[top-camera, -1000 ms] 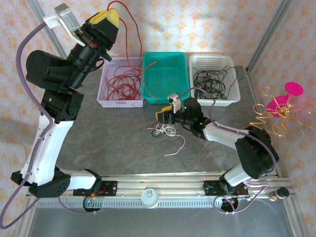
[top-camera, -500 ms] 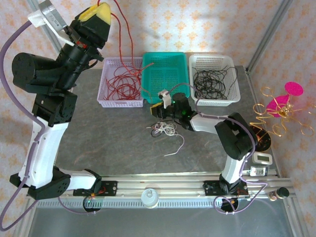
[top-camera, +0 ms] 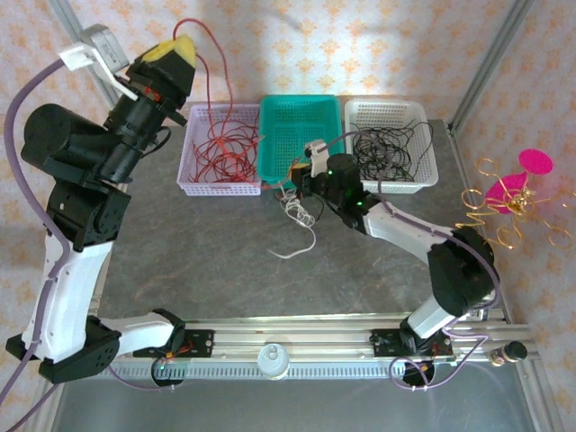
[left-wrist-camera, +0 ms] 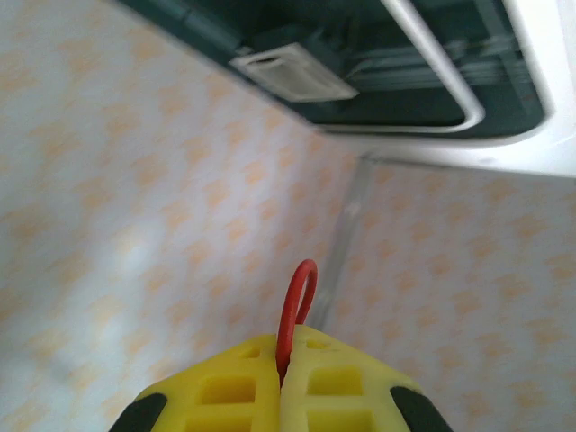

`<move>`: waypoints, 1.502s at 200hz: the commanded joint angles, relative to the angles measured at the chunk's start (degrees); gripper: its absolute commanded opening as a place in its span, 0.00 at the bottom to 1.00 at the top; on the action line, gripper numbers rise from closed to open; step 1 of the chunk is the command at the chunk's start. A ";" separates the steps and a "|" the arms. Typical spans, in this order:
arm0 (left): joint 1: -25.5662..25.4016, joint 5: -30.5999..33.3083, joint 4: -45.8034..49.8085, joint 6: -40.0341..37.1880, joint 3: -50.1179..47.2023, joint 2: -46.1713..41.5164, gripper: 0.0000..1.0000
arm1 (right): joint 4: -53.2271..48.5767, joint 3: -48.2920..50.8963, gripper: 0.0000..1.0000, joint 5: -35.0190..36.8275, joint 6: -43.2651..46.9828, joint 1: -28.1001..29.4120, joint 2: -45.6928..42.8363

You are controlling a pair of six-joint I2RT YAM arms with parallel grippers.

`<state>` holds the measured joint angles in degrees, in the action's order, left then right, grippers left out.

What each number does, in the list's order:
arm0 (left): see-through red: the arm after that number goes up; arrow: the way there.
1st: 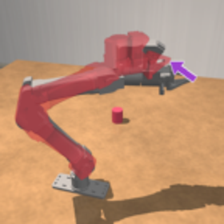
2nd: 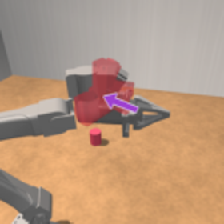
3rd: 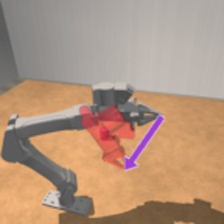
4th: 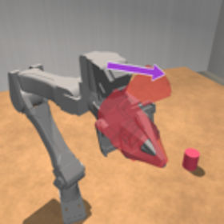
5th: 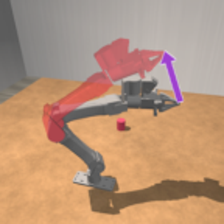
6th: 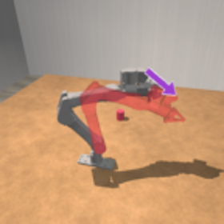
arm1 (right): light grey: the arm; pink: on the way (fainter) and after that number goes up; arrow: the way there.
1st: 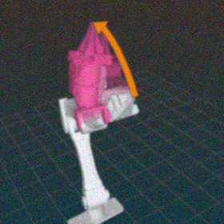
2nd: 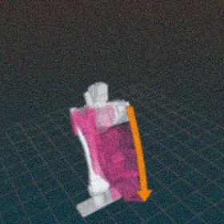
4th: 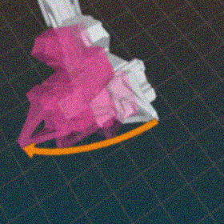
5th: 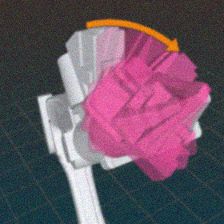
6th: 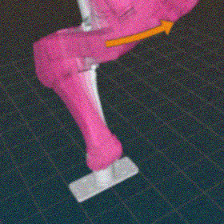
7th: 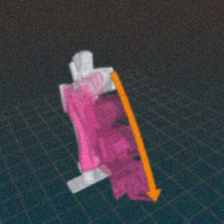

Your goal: Untangle the cables

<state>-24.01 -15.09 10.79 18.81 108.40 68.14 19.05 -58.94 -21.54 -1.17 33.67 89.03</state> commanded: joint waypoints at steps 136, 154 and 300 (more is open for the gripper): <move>21.89 4.53 -14.94 -12.57 -28.18 15.21 0.00 | -24.28 -3.14 0.00 5.90 -5.27 0.23 -10.90; 22.56 3.72 -19.05 -12.20 -27.55 21.25 0.00 | -23.71 -3.93 0.00 5.33 -8.34 1.87 -9.30; 21.25 -24.02 9.69 -23.37 -38.61 5.78 0.97 | -39.86 -21.94 0.00 10.64 -14.59 4.48 7.98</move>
<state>-1.39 -22.17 11.38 3.29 68.62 76.09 -18.61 -78.98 -8.80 -18.06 38.30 96.44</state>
